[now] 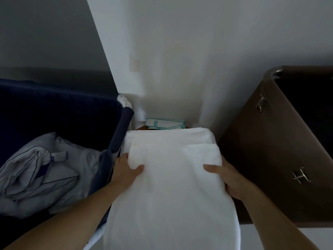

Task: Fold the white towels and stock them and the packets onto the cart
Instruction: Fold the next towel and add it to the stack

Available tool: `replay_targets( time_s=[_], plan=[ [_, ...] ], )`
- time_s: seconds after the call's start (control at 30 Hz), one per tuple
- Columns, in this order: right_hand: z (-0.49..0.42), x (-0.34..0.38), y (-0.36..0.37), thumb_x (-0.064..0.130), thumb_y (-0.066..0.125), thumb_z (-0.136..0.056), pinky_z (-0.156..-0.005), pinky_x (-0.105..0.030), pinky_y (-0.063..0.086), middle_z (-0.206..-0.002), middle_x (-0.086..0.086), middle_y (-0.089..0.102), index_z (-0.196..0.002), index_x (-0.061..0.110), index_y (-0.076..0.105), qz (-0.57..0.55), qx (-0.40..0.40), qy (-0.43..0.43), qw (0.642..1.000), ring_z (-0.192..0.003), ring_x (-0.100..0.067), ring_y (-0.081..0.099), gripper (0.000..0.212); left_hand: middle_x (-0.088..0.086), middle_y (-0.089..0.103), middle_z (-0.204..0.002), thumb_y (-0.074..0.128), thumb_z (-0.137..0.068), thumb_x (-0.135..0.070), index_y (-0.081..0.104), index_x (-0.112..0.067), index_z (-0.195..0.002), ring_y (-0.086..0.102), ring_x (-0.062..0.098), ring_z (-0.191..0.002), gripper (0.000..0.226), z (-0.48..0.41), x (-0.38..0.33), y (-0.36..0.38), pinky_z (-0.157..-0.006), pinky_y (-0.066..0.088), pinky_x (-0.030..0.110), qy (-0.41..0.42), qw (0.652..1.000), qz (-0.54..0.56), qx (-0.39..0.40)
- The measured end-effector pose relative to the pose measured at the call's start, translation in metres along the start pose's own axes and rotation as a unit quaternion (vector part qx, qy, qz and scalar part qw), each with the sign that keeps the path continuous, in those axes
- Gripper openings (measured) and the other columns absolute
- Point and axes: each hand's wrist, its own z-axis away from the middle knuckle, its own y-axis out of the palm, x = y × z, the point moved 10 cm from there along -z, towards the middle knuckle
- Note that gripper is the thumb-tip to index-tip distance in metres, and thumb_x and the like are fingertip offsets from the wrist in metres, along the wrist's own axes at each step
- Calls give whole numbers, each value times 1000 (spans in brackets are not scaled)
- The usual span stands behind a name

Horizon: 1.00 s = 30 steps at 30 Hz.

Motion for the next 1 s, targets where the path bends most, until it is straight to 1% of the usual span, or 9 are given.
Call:
replay_targets(
  time_s=[0.07,0.13,0.23,0.33,0.47,0.57,0.7,0.87,1.0],
  plan=[
    [0,-6,0,10,75,-83,-73,-38,59,-107,-2,76,-120,26,63,12,7,22,1000,-95,-23,74,43,8,42,-149,71,-73,-61,29,-15,-150,44,31,-134,99,6,-2,-2,-110,39,49,13,1000,-9,-16],
    [-4,-17,-15,14,76,-83,-70,-37,58,-100,-6,77,-117,16,67,20,-51,41,998,-89,-25,75,35,9,43,-149,72,-84,-44,33,-13,-149,42,30,-135,82,11,-8,-3,-111,35,43,35,998,-29,-34],
    [-7,-29,-36,20,81,-78,-72,-37,58,-93,-6,77,-113,11,71,35,-139,39,989,-85,-27,74,38,8,37,-153,66,-85,-52,28,-13,-152,35,30,-140,86,21,-12,0,-117,28,43,57,995,-82,-14],
    [2,-31,-30,24,81,-80,-72,-37,58,-93,-8,78,-108,10,72,36,-119,40,991,-84,-27,75,33,7,42,-149,54,-73,-73,31,-14,-149,39,30,-136,99,27,9,2,-112,35,47,35,996,-82,12],
    [32,-31,-23,23,75,-85,-77,-39,58,-98,-12,77,-108,8,72,43,-68,36,996,-89,-29,75,28,4,35,-154,61,-73,-72,25,-15,-153,39,25,-137,105,44,33,6,-113,37,45,19,998,-23,48],
    [57,-47,-27,27,78,-82,-80,-41,58,-97,-10,77,-107,7,72,67,-84,37,994,-88,-28,75,32,2,35,-154,66,-79,-64,21,-18,-156,41,23,-136,100,59,51,10,-113,37,42,16,997,36,71],
    [93,-71,-32,23,82,-78,-72,-40,59,-94,-12,76,-100,5,71,66,-155,20,986,-83,-31,73,30,1,52,-140,67,-86,-54,34,-20,-150,53,21,-122,80,94,68,13,-105,44,37,-1,990,114,84],
    [126,-101,-31,25,87,-72,-89,-51,57,-92,-11,77,-97,7,73,65,-189,26,980,-88,-33,74,34,1,63,-124,69,-80,-61,48,-17,-140,62,19,-106,77,126,106,20,-81,51,31,-57,979,162,114],
    [142,-121,-22,31,94,-59,-89,-53,57,-104,-9,76,-110,11,69,53,-170,43,983,-95,-32,72,60,8,63,-124,67,-86,-54,53,-6,-133,59,23,-101,68,138,107,9,-83,48,33,-81,986,119,83]
  ],
)
